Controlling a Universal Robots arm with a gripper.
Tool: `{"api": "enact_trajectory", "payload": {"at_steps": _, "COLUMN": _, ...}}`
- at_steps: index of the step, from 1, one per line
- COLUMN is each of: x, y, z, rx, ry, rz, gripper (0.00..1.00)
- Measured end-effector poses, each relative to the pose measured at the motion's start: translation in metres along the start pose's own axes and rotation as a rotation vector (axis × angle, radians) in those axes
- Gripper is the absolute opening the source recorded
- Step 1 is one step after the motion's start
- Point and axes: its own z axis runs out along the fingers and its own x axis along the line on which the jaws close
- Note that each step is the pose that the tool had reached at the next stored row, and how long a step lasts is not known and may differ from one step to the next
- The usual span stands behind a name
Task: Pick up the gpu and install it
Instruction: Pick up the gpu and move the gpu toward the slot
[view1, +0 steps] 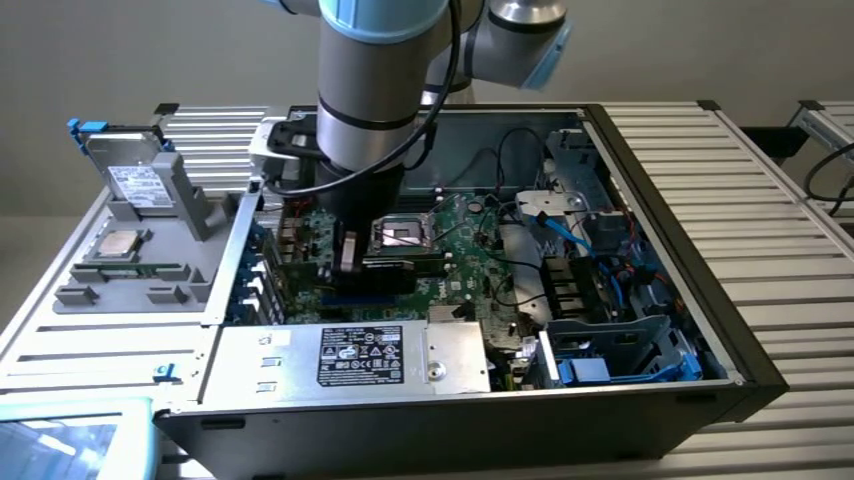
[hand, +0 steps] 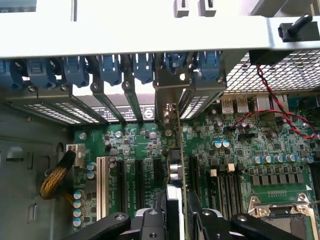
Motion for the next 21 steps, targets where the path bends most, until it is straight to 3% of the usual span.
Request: {"api": "enact_trajectory", "payload": {"at_steps": 21, "x": 0.0018, "y": -0.0006, "z": 0.0039, "rx": 0.0001, "ry": -0.0003, "rz": 0.000, "gripper": 0.28}}
